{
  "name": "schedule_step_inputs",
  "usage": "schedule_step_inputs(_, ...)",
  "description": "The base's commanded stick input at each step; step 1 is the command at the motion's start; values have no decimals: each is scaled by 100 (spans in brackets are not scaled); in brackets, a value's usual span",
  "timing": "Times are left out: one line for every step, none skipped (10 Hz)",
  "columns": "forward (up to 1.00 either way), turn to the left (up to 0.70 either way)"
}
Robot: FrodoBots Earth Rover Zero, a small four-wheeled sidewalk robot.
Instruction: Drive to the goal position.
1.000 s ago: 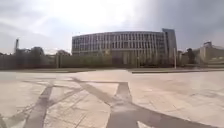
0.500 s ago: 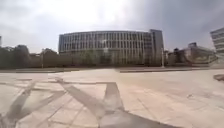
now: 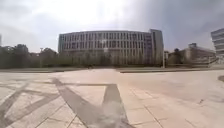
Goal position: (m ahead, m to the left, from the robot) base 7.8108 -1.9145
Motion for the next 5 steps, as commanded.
schedule_step_inputs(70, 0)
schedule_step_inputs(70, 0)
schedule_step_inputs(70, 0)
schedule_step_inputs(70, 0)
schedule_step_inputs(70, 0)
